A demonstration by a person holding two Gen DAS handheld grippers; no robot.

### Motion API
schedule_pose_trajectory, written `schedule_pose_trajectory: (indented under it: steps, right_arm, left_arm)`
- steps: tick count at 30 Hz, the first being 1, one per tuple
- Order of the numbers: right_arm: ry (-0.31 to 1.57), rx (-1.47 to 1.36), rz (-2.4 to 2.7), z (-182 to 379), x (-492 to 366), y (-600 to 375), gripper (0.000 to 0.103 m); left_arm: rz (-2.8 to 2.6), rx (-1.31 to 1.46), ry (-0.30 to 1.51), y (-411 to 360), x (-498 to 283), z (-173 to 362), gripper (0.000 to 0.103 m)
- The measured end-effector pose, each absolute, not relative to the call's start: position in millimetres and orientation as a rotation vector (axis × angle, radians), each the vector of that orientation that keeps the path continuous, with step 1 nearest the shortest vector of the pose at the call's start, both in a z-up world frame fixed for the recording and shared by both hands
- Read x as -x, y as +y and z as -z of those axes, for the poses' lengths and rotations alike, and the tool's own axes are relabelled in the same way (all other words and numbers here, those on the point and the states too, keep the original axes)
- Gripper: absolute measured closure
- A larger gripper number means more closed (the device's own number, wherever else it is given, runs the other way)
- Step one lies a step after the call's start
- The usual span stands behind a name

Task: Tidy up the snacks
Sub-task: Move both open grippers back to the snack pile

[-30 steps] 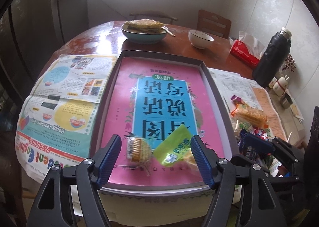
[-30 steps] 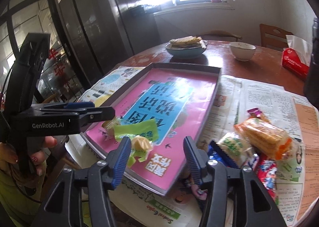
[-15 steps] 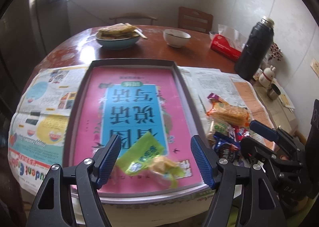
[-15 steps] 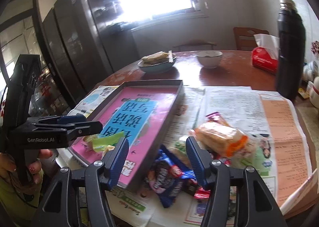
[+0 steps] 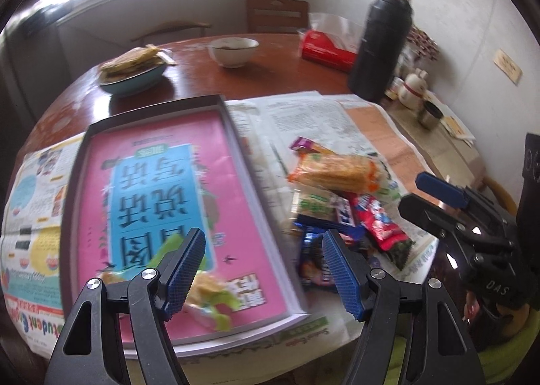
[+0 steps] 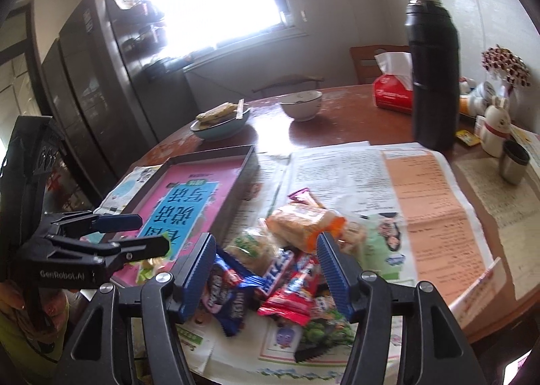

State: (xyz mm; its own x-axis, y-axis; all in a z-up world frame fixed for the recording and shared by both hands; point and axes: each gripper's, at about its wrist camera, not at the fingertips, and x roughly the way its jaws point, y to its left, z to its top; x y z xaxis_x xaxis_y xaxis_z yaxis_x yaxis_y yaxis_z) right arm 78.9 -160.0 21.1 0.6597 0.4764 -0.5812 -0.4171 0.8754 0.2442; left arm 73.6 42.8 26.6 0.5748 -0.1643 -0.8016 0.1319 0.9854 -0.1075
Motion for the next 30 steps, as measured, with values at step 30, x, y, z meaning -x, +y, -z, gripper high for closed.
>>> schedule_pose_trajectory:
  steps: [30]
  right_arm:
    - [0.837,0.000,-0.416,22,-71,-191,0.038]
  left_arm:
    - [0.290,-0.214,1.083,-34,-93,12,0.029]
